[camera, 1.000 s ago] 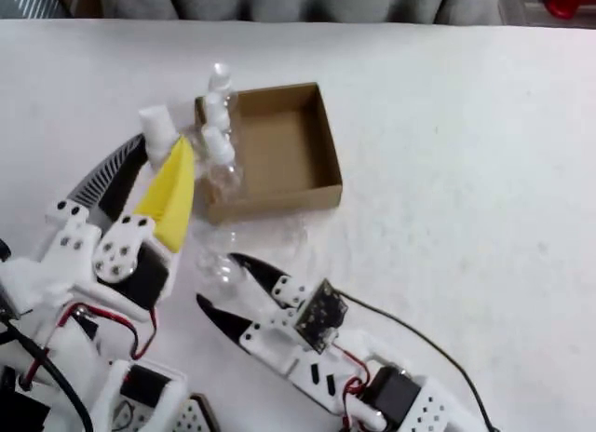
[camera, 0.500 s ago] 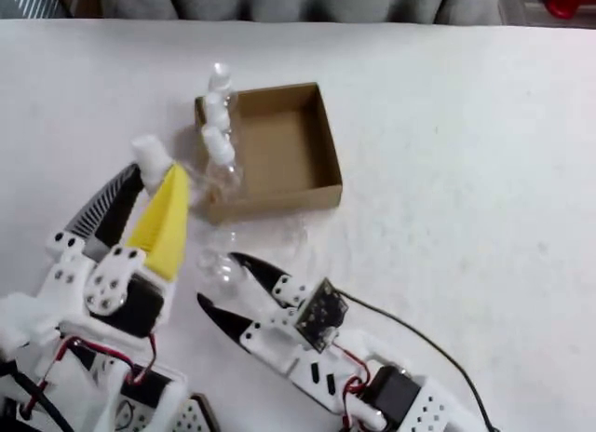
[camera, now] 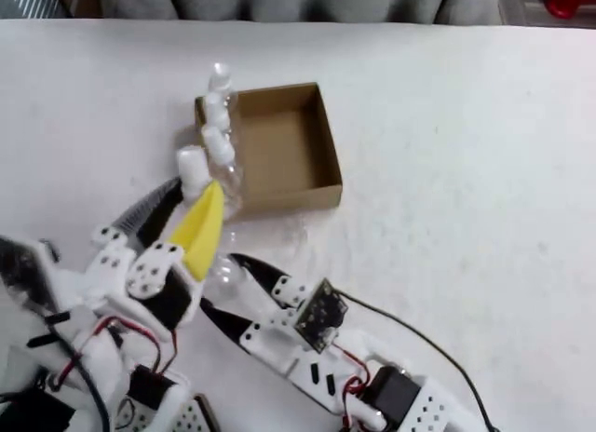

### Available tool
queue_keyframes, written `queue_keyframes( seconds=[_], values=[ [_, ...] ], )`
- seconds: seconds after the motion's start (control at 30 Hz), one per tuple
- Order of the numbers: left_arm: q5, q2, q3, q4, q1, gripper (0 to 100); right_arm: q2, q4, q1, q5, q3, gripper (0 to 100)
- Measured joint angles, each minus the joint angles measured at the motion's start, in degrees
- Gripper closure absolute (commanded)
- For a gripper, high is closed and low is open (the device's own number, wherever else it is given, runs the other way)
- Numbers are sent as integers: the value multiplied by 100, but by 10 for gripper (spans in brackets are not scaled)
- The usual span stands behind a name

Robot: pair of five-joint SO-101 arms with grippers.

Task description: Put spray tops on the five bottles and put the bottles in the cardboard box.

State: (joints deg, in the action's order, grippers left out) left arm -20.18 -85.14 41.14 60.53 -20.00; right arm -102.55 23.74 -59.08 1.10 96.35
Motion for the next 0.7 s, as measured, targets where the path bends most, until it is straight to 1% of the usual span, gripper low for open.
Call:
queue_keyframes(
  seconds=[0.2, 0.33, 0.5, 0.6, 0.7],
  values=[
    [0, 0, 53, 9, 0, 976, 0, 62, 0, 0, 0, 982],
    [0, 0, 53, 299, -9, 976, 0, 62, 0, 0, 0, 982],
    [0, 0, 88, 642, -9, 976, 0, 62, 167, 9, 0, 982],
    [35, 0, 343, 642, -9, 976, 0, 62, 193, 9, 0, 982],
    [273, 0, 686, 642, -9, 976, 0, 62, 193, 9, 0, 982]
  ],
)
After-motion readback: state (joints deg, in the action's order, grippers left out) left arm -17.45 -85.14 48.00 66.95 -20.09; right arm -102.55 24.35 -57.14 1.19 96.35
